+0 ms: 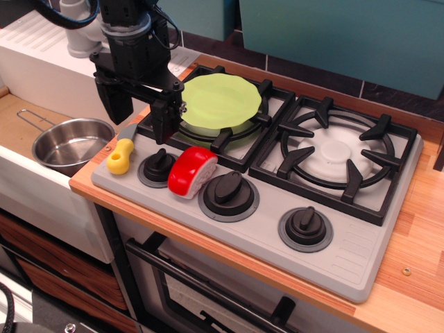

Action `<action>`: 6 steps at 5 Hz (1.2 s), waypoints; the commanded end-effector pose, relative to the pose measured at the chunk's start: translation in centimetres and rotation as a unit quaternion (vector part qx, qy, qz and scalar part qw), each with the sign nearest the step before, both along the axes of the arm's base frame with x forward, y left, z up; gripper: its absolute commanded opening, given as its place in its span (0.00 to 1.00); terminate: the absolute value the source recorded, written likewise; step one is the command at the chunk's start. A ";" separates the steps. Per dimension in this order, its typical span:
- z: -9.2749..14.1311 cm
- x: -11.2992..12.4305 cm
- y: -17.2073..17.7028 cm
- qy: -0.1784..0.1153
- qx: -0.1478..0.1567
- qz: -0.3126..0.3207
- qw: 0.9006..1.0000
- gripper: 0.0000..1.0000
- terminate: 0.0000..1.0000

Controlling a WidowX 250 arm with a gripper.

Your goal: End effector reaching salmon

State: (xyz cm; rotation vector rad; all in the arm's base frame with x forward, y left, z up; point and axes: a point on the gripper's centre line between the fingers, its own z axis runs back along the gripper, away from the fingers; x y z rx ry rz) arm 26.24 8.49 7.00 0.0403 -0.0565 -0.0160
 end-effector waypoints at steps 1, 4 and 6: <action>1.8 -0.1 -1.4 -0.019 0.012 0.020 1.000 1.00 0.00; 1.5 -0.1 -3.6 -0.028 0.017 0.044 0.998 1.00 0.00; 1.0 0.9 -3.8 -0.039 0.020 0.040 0.998 1.00 0.00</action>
